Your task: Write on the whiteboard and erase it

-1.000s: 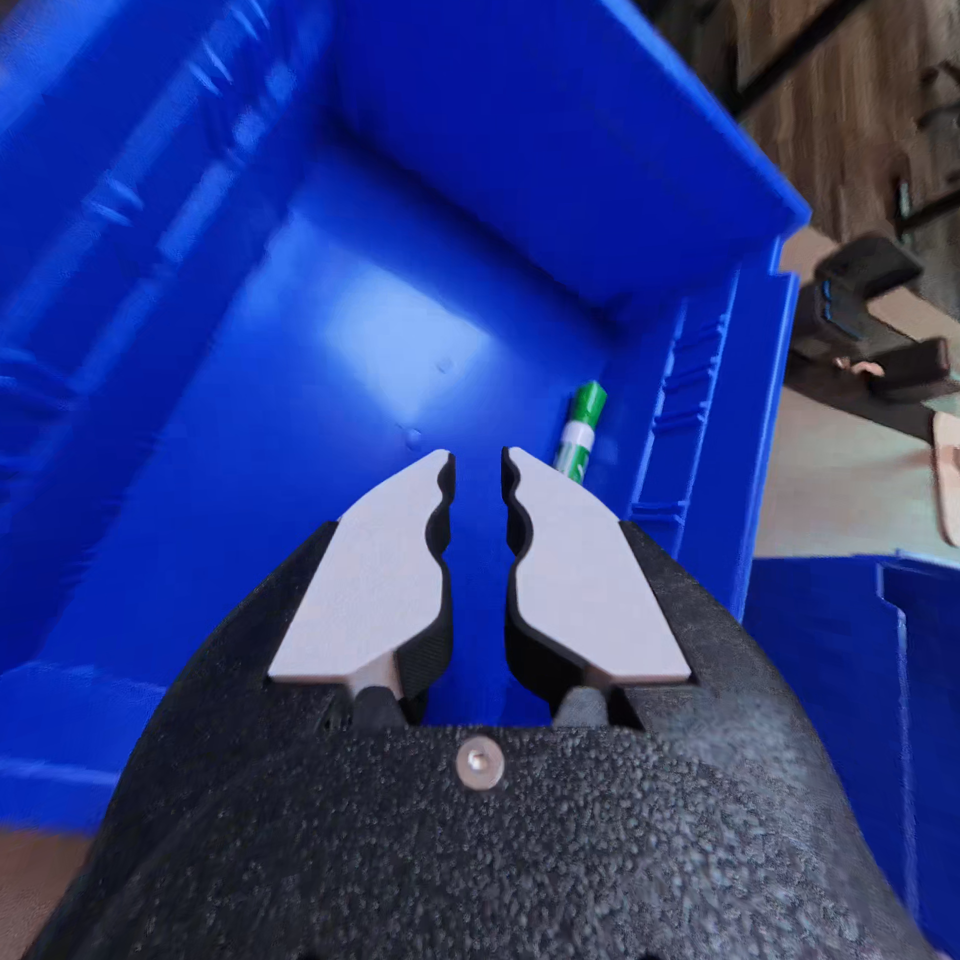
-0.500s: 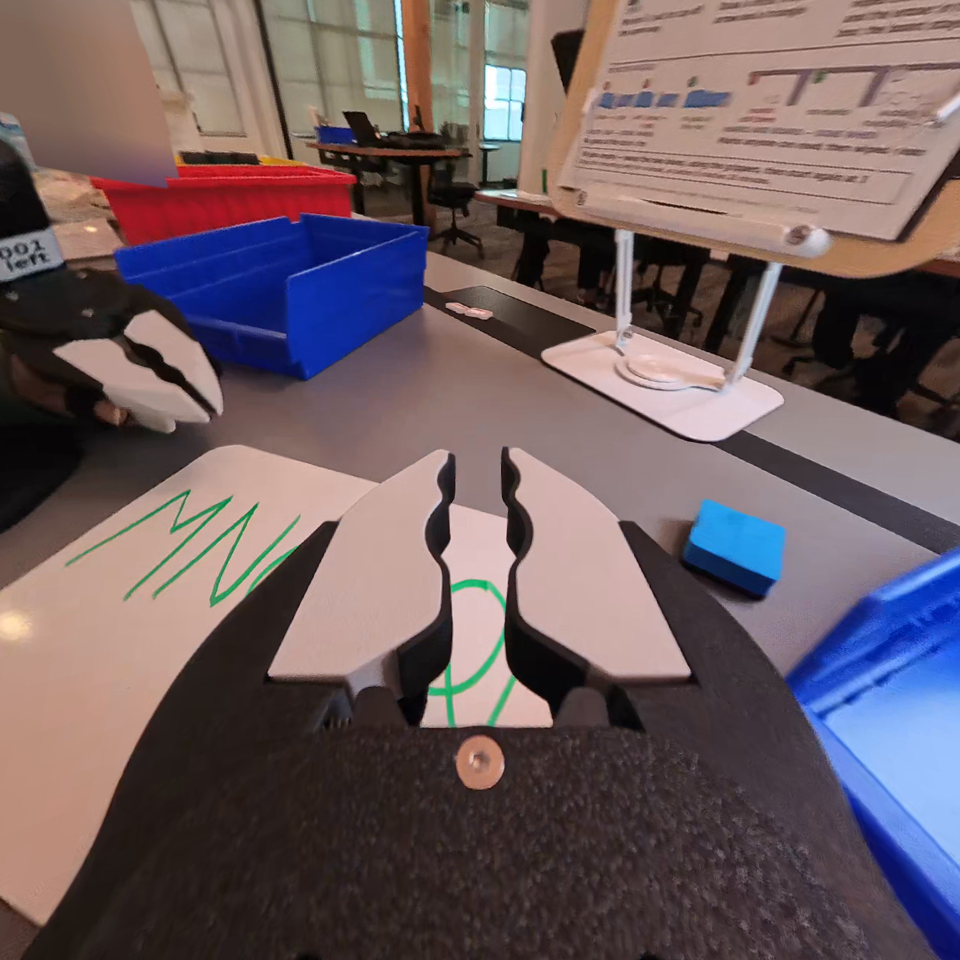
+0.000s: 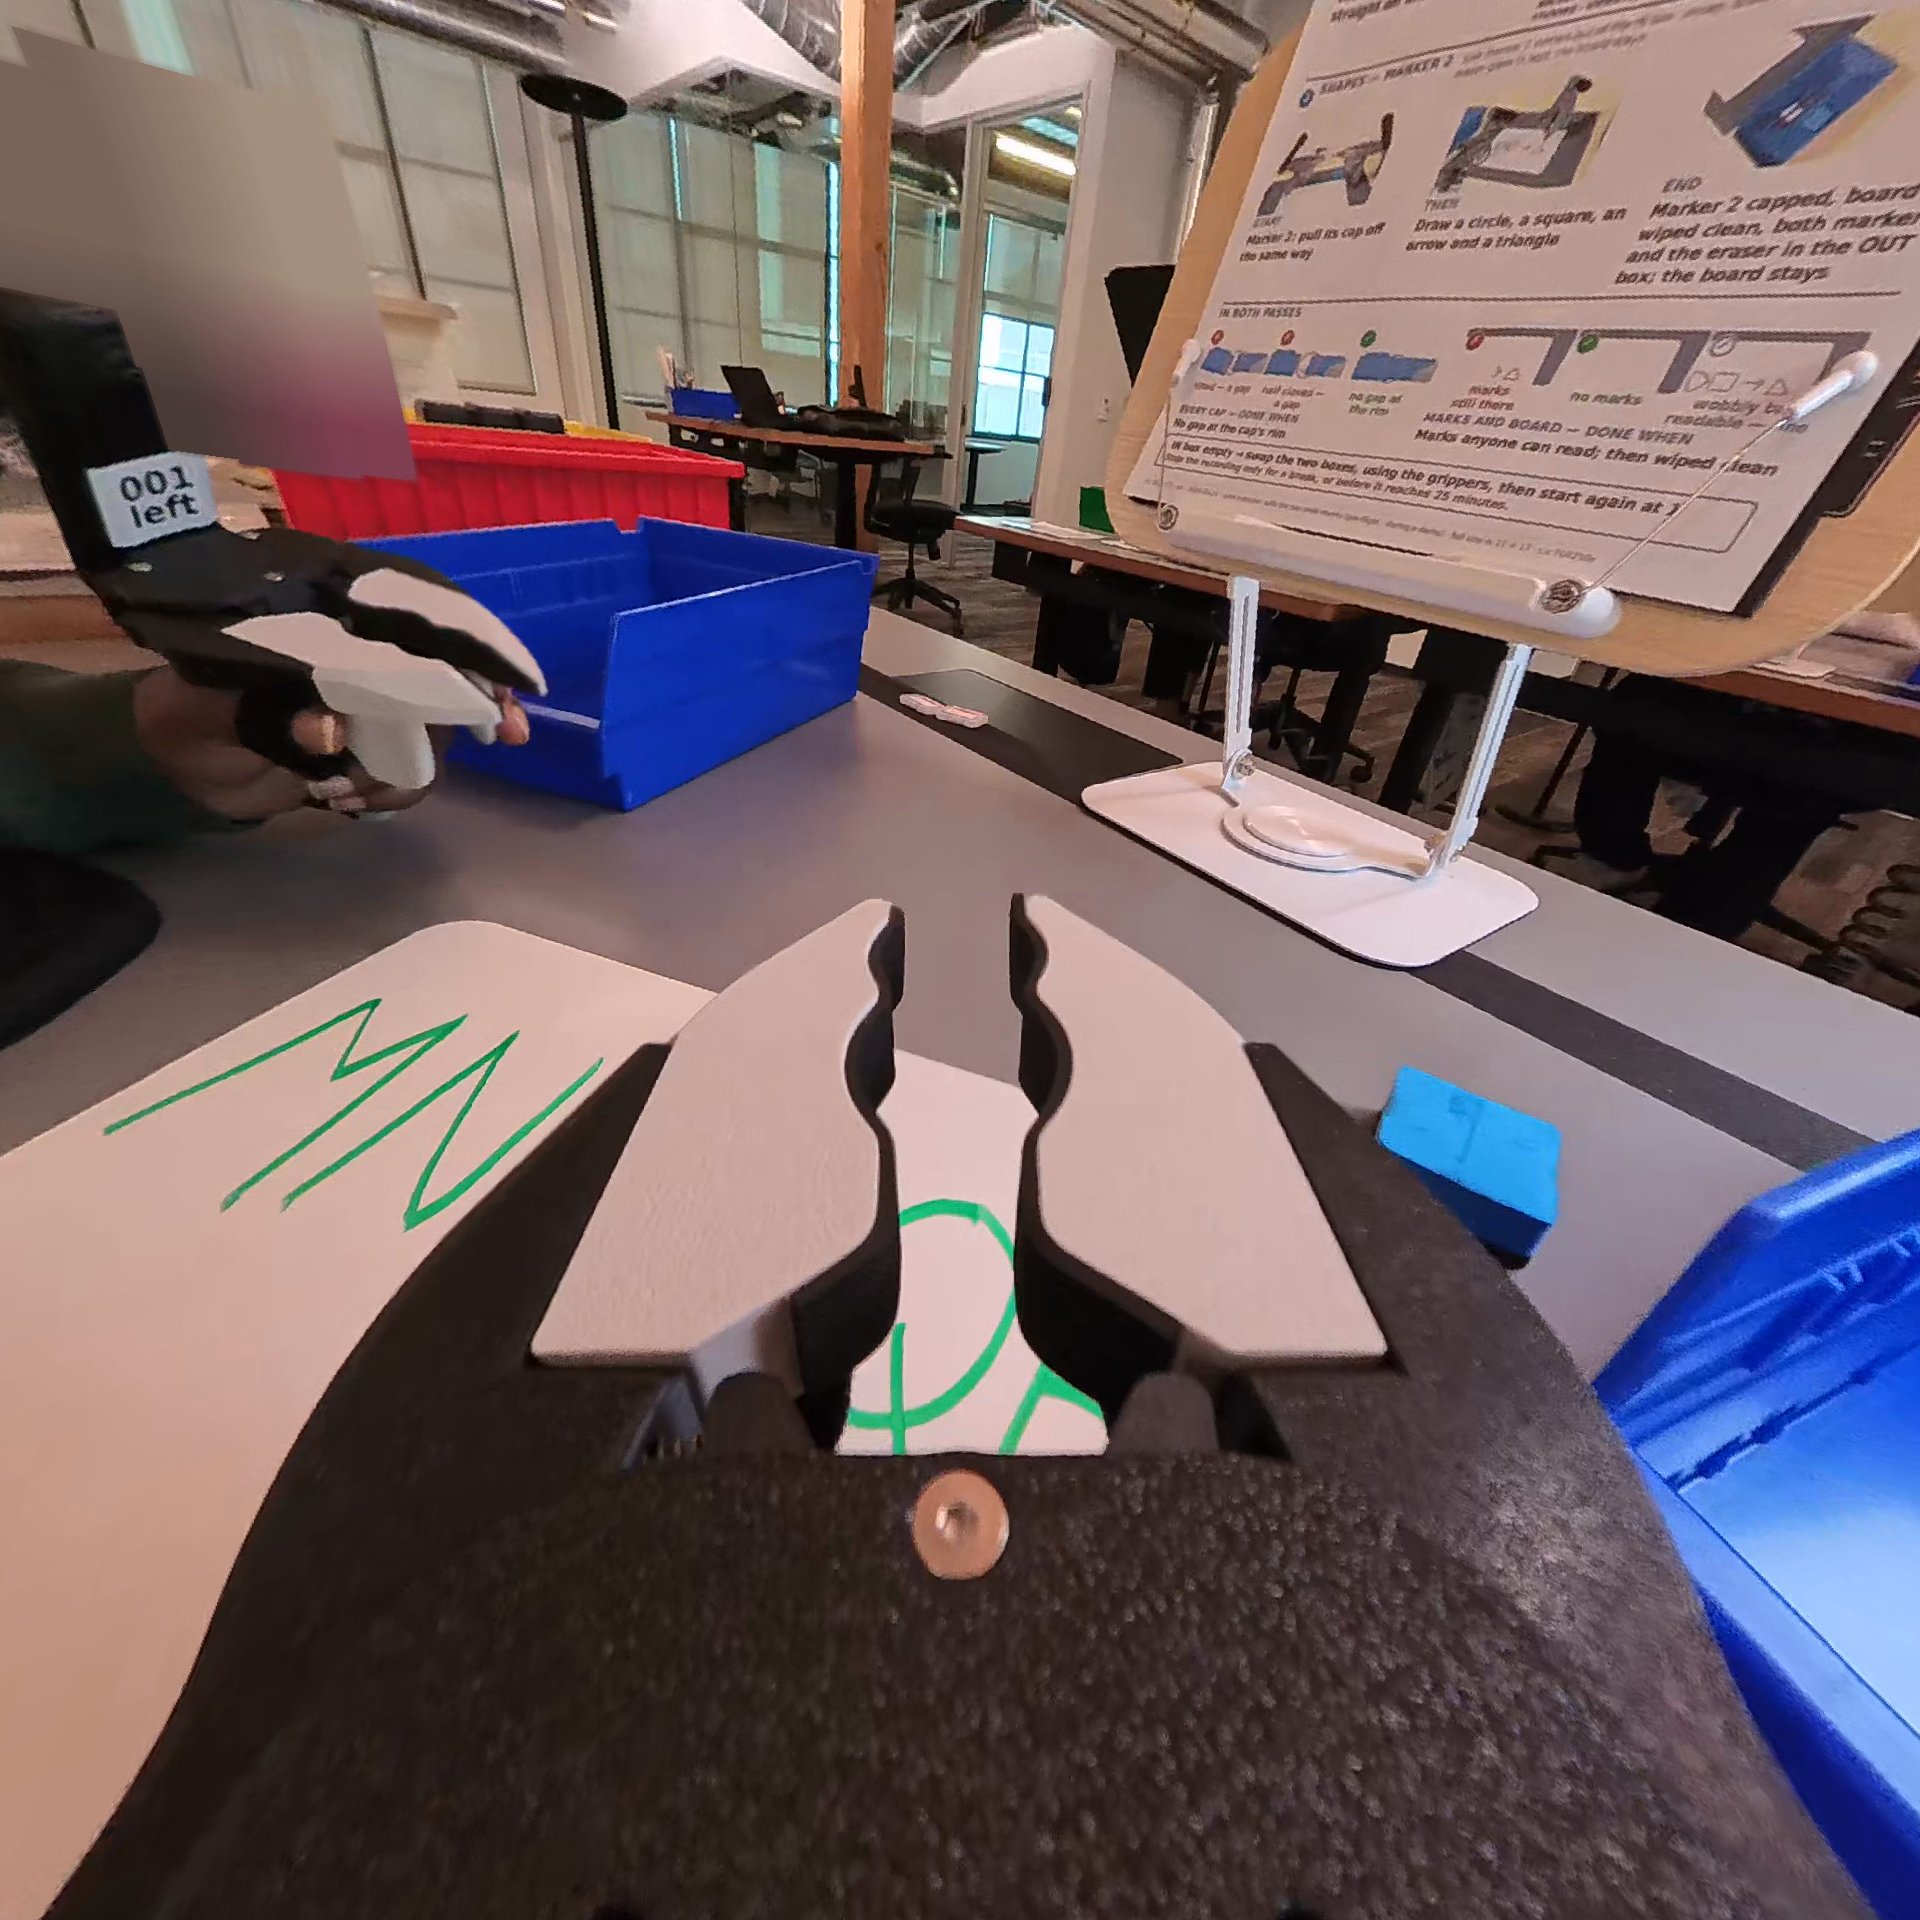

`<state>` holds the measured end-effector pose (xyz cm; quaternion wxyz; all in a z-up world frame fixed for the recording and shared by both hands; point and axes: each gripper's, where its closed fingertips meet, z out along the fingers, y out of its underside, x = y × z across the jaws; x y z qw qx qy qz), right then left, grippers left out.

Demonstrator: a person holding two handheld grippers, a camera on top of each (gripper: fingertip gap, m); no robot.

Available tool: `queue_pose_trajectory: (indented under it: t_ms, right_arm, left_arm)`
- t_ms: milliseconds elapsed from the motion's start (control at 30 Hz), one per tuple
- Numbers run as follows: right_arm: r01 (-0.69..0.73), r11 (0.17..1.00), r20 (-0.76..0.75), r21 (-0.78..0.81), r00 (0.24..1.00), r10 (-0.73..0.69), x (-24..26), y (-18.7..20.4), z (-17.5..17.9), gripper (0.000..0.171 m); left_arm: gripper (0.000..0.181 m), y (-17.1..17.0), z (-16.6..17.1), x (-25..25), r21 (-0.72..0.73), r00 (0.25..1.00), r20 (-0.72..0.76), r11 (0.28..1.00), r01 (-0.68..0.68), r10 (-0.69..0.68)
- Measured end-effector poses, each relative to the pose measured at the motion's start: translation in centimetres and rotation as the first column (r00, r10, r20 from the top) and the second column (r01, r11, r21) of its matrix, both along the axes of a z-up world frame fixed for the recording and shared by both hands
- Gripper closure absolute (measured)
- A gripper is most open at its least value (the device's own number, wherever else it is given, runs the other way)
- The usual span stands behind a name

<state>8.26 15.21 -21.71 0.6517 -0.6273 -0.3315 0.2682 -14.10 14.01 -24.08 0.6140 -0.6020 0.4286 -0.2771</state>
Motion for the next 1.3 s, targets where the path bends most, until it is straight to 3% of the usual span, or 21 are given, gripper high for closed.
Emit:
queue_pose_trajectory:
  t_ms: [567,967,1300]
  right_arm:
    - [0.034,0.998,0.086,0.051,0.996,-0.039,0.0,-0.1,-0.6,0.152]
    - [0.045,0.997,0.085,0.061,0.995,-0.050,0.1,-0.1,-0.5,0.152]
    - [0.149,0.989,0.107,-0.018,0.983,-0.146,1.3,1.6,-1.8,0.141]
  left_arm:
    - [0.156,-1.7,-0.1,1.4,-0.005,0.997,0.008,0.997,0.080,-0.080]
    - [0.147,0.0,1.3,-0.6,0.006,0.996,0.077,0.999,-0.049,0.048]
    - [0.147,0.1,2.2,-1.2,0.044,0.991,0.082,0.993,-0.108,0.104]
